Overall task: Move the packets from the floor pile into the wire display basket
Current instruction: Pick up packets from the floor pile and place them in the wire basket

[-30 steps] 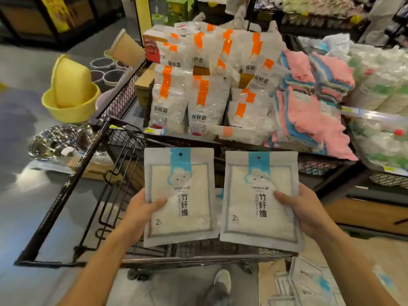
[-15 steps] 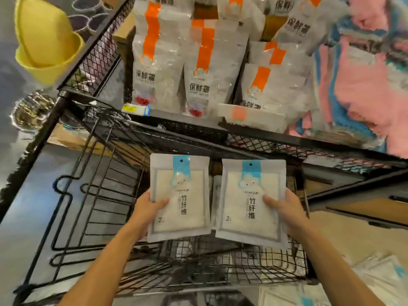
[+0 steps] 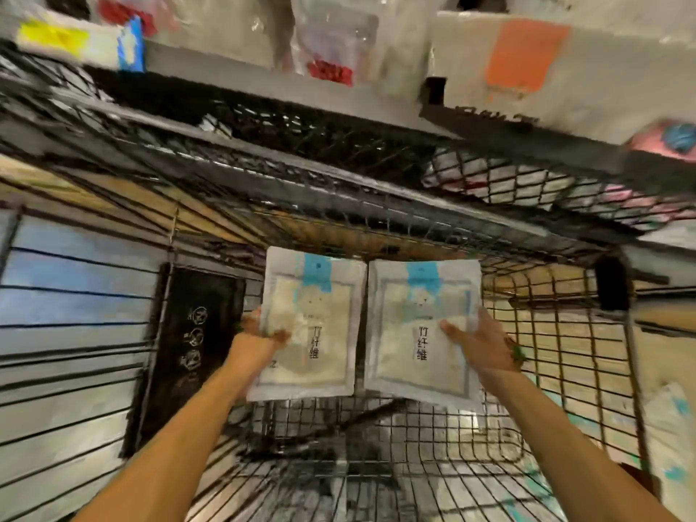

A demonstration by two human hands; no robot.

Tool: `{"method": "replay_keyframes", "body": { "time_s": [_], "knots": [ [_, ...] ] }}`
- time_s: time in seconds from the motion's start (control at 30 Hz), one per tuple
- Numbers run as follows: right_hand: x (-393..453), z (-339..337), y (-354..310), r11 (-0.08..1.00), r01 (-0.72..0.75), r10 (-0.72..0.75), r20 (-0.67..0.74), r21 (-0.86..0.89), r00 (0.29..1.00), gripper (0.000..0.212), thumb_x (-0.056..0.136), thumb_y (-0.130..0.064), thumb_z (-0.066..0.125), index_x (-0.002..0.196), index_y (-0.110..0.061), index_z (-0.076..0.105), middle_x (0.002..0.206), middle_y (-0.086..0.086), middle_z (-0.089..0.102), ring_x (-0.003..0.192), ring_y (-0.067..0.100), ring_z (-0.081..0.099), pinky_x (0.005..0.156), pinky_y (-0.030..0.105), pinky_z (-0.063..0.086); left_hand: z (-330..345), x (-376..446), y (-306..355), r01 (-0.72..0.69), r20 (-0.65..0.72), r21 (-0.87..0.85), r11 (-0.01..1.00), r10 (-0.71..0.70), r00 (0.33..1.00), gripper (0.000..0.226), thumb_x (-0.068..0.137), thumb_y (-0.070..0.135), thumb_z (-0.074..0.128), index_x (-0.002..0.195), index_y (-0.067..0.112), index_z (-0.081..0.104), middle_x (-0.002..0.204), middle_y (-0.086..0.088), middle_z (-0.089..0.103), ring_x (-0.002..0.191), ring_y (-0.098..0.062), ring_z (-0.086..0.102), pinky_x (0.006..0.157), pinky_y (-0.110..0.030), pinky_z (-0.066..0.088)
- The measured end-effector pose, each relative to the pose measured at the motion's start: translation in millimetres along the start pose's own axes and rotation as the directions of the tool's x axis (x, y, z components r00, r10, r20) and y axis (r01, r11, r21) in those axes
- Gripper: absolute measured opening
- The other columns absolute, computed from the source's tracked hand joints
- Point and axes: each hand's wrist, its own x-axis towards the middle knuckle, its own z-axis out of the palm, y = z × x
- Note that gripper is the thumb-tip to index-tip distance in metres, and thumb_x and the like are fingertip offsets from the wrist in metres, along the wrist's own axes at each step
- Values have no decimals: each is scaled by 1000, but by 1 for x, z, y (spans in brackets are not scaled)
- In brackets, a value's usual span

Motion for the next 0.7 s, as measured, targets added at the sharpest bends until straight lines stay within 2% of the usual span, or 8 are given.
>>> {"method": "replay_keyframes", "body": {
  "time_s": [0.1, 0.17, 0.27, 0.33, 0.47, 0.57, 0.63, 0.7],
  "knots": [
    [20, 8, 16, 998, 32, -33, -28, -49, 999, 38, 91, -4, 74, 127, -11, 65, 119, 8, 74, 105, 19, 72, 83, 33, 62, 11, 16, -5, -69, 1, 45, 997, 69, 998, 43, 92, -3, 69, 132, 5, 55, 101, -2, 66, 93, -22, 64, 58, -14, 53],
    [26, 13, 22, 997, 28, -32, -61, -70, 998, 45, 90, -6, 76, 132, -8, 61, 124, 8, 72, 114, 27, 69, 94, 46, 59, 18, 25, -6, -73, -72, 121, 990, 82, 994, 46, 94, 1, 68, 136, 7, 50, 107, -2, 59, 102, -23, 58, 66, -19, 49],
    [32, 20, 30, 979, 27, -50, -108, -203, 993, 32, 90, -7, 77, 117, -11, 63, 102, -5, 71, 94, 17, 72, 75, 31, 63, 23, 37, -17, -102, -160, 331, 938, 163, 974, 69, 93, 12, 69, 152, 18, 34, 116, -10, 59, 104, -36, 62, 85, -38, 50],
    [35, 24, 36, 963, 29, -68, -140, -269, 988, 30, 91, -4, 75, 109, -21, 56, 96, -13, 66, 85, 5, 67, 72, 31, 63, 26, 41, -25, -150, -167, 391, 908, 231, 959, 81, 96, 15, 65, 162, 31, 21, 115, -9, 54, 89, -32, 61, 79, -41, 53],
    [41, 31, 46, 934, 7, -78, -184, -356, 980, 51, 90, -10, 76, 128, -17, 43, 110, 1, 68, 92, 16, 70, 67, 29, 60, 36, 52, -39, -258, -151, 622, 739, 437, 887, 53, 100, 29, 43, 153, 23, 45, 116, -21, 55, 87, -31, 49, 76, -37, 41],
    [36, 39, 45, 877, 24, -135, -197, -481, 971, 69, 89, -23, 74, 141, -16, 29, 129, 17, 56, 108, 38, 65, 81, 55, 61, 38, 61, -53, -233, -122, 729, 643, 457, 881, 50, 99, 29, 44, 145, 16, 56, 105, -29, 61, 83, -41, 54, 70, -43, 42],
    [32, 45, 43, 774, 26, -191, -195, -633, 962, 71, 94, -31, 68, 147, -11, 26, 137, 25, 46, 117, 46, 57, 90, 61, 57, 40, 63, -56, -199, -70, 801, 565, 419, 906, 57, 100, 35, 31, 151, 14, 47, 113, -33, 61, 96, -47, 57, 81, -49, 45],
    [30, 48, 41, 631, -3, -249, -207, -776, 946, 70, 99, -38, 61, 150, -6, 26, 141, 30, 44, 125, 49, 50, 99, 62, 50, 42, 61, -52, -127, -42, 869, 478, 327, 944, 65, 102, 43, 15, 162, 21, 20, 147, -33, 46, 132, -50, 43, 113, -53, 32]
  ]
}}
